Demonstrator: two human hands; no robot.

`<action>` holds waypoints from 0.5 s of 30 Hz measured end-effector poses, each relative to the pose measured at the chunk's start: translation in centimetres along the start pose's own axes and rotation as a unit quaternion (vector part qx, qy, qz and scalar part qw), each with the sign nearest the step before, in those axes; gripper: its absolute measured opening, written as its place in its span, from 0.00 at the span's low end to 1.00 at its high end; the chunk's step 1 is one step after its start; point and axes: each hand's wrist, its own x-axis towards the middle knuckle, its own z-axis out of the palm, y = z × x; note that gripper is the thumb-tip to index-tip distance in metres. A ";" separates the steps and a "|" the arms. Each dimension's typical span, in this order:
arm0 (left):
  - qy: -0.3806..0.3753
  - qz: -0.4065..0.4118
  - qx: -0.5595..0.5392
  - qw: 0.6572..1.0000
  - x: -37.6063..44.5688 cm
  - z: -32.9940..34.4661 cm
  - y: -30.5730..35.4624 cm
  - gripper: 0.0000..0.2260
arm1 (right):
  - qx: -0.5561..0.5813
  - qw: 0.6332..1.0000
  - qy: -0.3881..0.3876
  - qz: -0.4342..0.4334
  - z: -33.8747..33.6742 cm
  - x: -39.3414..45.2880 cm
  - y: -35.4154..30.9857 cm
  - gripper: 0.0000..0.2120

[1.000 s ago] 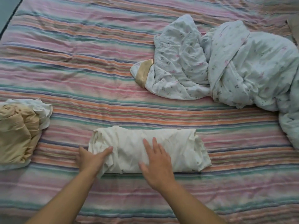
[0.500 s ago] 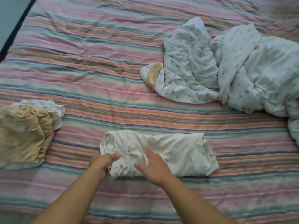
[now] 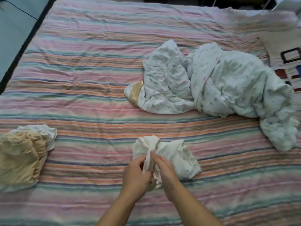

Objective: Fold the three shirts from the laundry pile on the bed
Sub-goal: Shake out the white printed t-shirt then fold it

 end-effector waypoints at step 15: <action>-0.125 -0.029 -0.163 0.978 0.9 9.4 0.4 0.32 | -0.052 0.995 0.079 -0.013 -13.3 2.3 -0.8 0.09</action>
